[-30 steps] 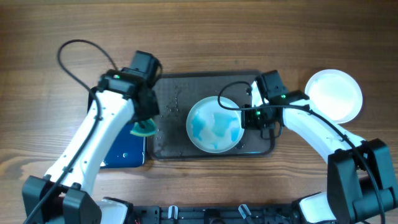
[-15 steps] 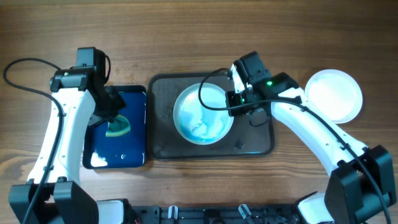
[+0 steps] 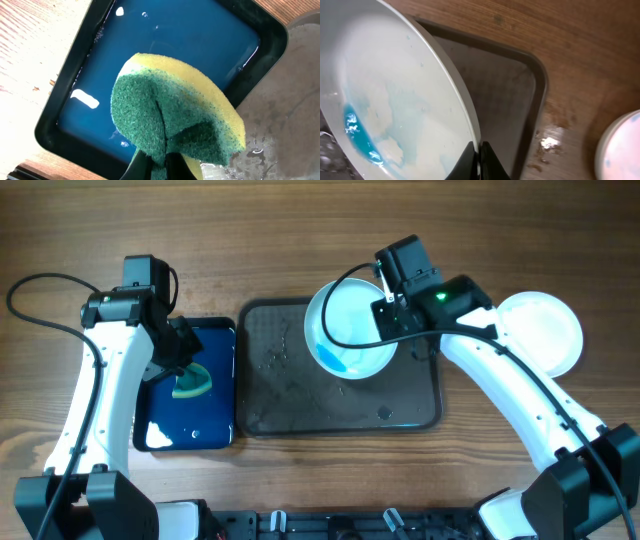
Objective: Clean dirty plates on tray and stack at the side
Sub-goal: 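Lift the plate with the right gripper and tilt it over the blue tray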
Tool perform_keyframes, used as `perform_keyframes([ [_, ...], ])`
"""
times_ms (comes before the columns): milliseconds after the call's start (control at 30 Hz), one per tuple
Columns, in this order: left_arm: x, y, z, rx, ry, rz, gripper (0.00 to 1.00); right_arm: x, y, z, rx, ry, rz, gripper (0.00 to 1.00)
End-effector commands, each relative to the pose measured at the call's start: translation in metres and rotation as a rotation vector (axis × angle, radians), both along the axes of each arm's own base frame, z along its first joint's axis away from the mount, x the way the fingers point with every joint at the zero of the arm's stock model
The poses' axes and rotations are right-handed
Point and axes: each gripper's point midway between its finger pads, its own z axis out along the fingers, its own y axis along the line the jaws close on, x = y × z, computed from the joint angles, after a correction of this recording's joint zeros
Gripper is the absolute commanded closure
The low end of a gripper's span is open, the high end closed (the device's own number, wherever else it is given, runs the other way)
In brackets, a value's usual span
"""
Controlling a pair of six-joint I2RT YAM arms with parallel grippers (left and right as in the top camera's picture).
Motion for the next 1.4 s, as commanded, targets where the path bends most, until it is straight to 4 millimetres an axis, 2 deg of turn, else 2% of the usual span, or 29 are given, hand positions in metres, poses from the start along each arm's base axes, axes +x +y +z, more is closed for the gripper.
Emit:
perform_keyframes([
  [0, 0.006, 0.001, 0.004, -0.001, -0.026, -0.011, 0.96, 0.001, 0.012, 0.017, -0.070, -0.049, 0.061, 0.96],
  [100, 0.011, 0.004, 0.005, 0.001, -0.048, -0.003, 0.96, -0.013, 0.029, 0.018, -0.009, -0.004, 0.072, 0.96],
  [300, 0.010, 0.038, 0.006, 0.000, -0.065, 0.114, 0.96, -0.052, 0.081, 0.008, 0.294, 0.237, 0.088, 0.95],
  [400, 0.008, 0.055, 0.006, -0.024, -0.079, 0.182, 0.96, -0.060, 0.100, -0.002, 0.377, 0.325, 0.113, 0.95],
  [500, 0.002, 0.079, 0.006, -0.027, -0.089, 0.266, 0.96, -0.059, 0.108, -0.020, 0.369, 0.373, 0.114, 0.95],
  [633, -0.005, 0.096, 0.006, -0.042, -0.095, 0.331, 0.96, -0.058, 0.132, -0.027, 0.354, 0.392, 0.165, 0.95],
  [800, -0.008, 0.102, 0.006, -0.040, -0.095, 0.354, 0.96, -0.048, 0.186, -0.013, 0.351, 0.374, 0.258, 0.95],
  [867, -0.009, 0.106, 0.006, -0.025, -0.092, 0.362, 0.96, -0.045, 0.200, -0.011, 0.345, 0.360, 0.284, 0.95],
  [933, -0.016, 0.119, 0.007, 0.026, -0.082, 0.422, 0.96, -0.040, 0.215, -0.007, 0.327, 0.323, 0.311, 0.95],
  [1000, -0.022, 0.134, 0.008, 0.043, -0.089, 0.500, 0.96, -0.032, 0.222, -0.002, 0.260, 0.225, 0.316, 0.95],
  [1100, -0.033, 0.157, 0.008, 0.052, -0.105, 0.599, 0.96, -0.031, 0.227, 0.005, 0.172, 0.123, 0.320, 0.95],
  [1233, -0.062, 0.192, 0.008, 0.053, -0.109, 0.787, 0.96, -0.031, 0.233, 0.009, 0.099, 0.029, 0.325, 0.95],
  [1367, -0.077, 0.203, 0.007, -0.017, -0.128, 0.872, 0.96, -0.027, 0.242, 0.020, -0.001, -0.118, 0.362, 0.95],
])
